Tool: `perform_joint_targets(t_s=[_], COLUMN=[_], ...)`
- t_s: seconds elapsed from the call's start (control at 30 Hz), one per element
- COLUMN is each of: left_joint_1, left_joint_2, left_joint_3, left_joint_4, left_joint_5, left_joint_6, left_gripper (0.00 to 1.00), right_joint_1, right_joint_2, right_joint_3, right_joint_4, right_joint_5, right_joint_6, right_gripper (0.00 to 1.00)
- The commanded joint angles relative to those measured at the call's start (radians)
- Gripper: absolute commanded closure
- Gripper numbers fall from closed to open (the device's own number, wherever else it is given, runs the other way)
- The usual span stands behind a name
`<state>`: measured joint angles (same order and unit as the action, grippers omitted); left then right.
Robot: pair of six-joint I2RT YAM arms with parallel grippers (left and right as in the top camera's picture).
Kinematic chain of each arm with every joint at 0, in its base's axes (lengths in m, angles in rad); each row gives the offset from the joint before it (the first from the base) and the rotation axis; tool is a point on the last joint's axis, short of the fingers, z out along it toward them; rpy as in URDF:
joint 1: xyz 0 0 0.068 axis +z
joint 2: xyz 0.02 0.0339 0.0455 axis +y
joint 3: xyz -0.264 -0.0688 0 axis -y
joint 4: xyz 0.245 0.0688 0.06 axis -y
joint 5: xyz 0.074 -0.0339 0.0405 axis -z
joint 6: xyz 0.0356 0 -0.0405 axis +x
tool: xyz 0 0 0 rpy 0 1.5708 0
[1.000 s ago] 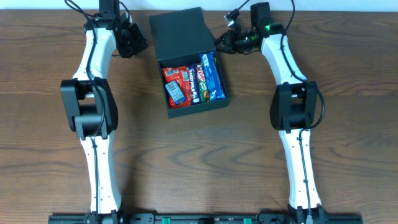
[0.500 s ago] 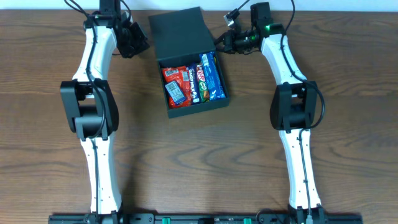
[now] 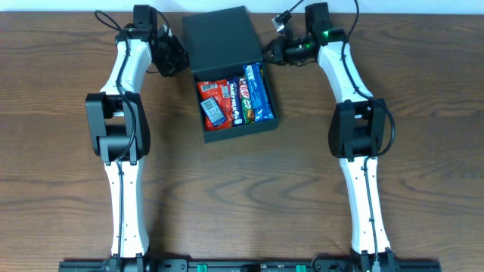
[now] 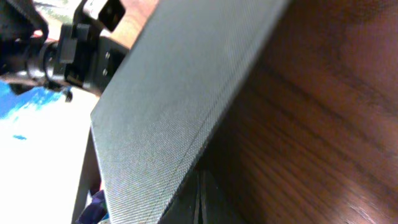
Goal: Pack container
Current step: 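Swing the lid forward with both grippers to close the box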
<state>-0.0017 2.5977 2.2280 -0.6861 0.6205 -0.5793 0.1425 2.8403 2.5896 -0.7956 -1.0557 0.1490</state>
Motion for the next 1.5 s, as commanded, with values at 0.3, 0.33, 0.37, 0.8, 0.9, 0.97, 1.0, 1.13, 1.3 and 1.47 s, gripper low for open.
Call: perform_joint_targets(t_s=[0.3, 0.33, 0.37, 0.8, 0.9, 0.97, 1.0, 1.13, 1.3, 1.47], left_joint_1=[0.006, 0.008, 0.011, 0.016, 0.016, 0.016, 0.016, 0.016, 0.016, 0.016], left_joint_2=[0.001, -0.004, -0.009, -0.138, -0.174, -0.196, -0.205, -0.248, -0.313, -0.385], left_joint_3=[0.018, 0.019, 0.019, 0.021, 0.021, 0.021, 0.021, 0.021, 0.021, 0.021], left_joint_4=[0.243, 0.243, 0.243, 0.241, 0.241, 0.24, 0.236, 0.187, 0.082, -0.068], left_joint_5=[0.297, 0.3, 0.309, 0.395, 0.417, 0.428, 0.428, 0.428, 0.426, 0.407], left_joint_6=[0.116, 0.131, 0.148, 0.323, 0.367, 0.386, 0.394, 0.461, 0.561, 0.698], left_gripper=[0.94, 0.95, 0.94, 0.94, 0.94, 0.94, 0.95, 0.94, 0.94, 0.94], right_joint_1=[-0.019, -0.026, -0.032, -0.05, -0.05, -0.05, -0.05, -0.05, -0.05, -0.046], right_joint_2=[-0.003, -0.01, -0.015, -0.124, -0.148, -0.166, -0.172, -0.217, -0.279, -0.328], right_joint_3=[0.0, 0.002, 0.002, 0.002, 0.002, 0.002, 0.002, 0.002, 0.002, 0.002], right_joint_4=[0.082, 0.082, 0.082, 0.134, 0.134, 0.134, 0.135, 0.134, 0.122, 0.067], right_joint_5=[-0.36, -0.365, -0.371, -0.42, -0.419, -0.419, -0.419, -0.419, -0.418, -0.418], right_joint_6=[-0.086, -0.086, -0.087, -0.087, -0.087, -0.087, -0.087, -0.087, -0.087, -0.087], right_gripper=[0.98, 0.98, 0.98, 0.98, 0.98, 0.98, 0.98, 0.98, 0.98, 0.98])
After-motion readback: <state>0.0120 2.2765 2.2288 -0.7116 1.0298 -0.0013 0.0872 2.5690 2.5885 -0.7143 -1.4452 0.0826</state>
